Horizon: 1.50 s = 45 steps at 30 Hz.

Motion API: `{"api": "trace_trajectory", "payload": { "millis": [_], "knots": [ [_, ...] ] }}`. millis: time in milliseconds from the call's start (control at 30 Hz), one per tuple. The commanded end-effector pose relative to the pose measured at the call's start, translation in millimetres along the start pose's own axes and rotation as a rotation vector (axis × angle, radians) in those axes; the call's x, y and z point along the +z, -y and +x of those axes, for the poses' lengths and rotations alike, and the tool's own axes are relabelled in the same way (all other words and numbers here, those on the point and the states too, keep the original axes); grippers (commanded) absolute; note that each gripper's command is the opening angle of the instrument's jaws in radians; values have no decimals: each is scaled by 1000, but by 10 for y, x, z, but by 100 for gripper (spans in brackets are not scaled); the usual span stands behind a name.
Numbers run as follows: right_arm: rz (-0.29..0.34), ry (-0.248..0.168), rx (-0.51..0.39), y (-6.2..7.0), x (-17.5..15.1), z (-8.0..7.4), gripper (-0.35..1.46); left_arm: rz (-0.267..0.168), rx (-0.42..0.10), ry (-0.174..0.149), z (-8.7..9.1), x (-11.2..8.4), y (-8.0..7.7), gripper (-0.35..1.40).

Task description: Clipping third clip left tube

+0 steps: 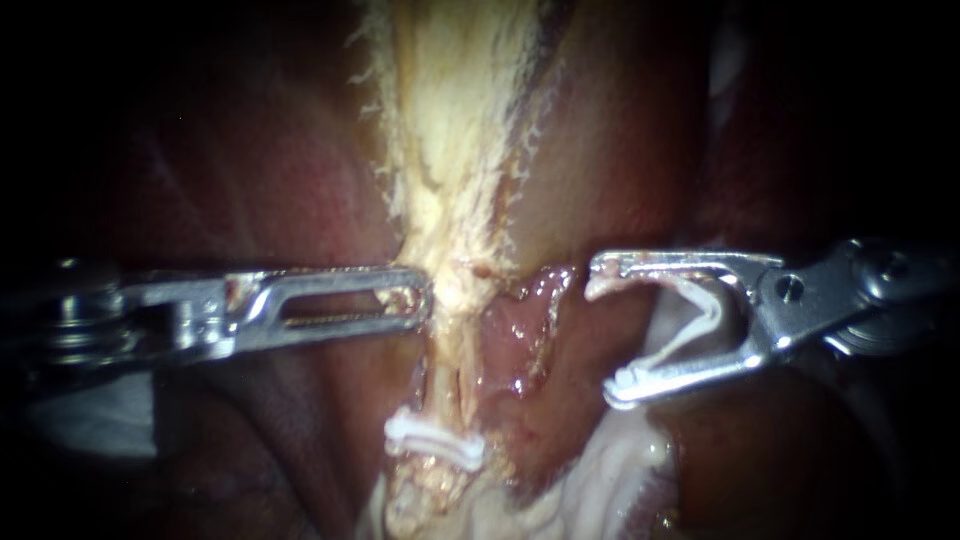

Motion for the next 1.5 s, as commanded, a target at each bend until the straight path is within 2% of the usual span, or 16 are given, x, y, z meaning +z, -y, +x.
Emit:
{"api": "trace_trajectory", "payload": {
  "millis": [33, 133, 267, 500, 567, 667, 800, 1100, 1300, 1500],
  "knots": [
    [0, 0, 0, 0, 0, 0, 60, 0, 0, 1, 0, 0, 0, -35],
    [0, 0, 0, 0, 1, 0, 60, 1, 1, 0, 1, -4, 0, -35],
    [3, -1, -2, 2, 2, -2, 60, 7, -2, -12, 0, -26, 5, -35],
    [23, -1, -18, 8, 16, -11, 60, 3, -7, 5, -2, -67, 11, -35],
    [34, 6, 6, 11, 26, -16, 60, 2, -8, 6, -2, -72, 13, -35],
    [63, 23, 55, 16, 46, -26, 60, 4, -8, 8, -2, -73, 14, -35],
    [89, 24, 142, 18, 76, -44, 60, 4, -8, 8, -1, -73, 14, -35],
    [119, 59, 217, 5, 134, -85, 60, 4, -8, 9, 0, -75, 15, -35],
    [116, 71, 230, -7, 152, -100, 60, 4, -9, 9, 1, -76, 16, -35],
    [113, 83, 230, -16, 160, -107, 60, 6, -9, 11, 4, -78, 20, -35]
  ]
}}
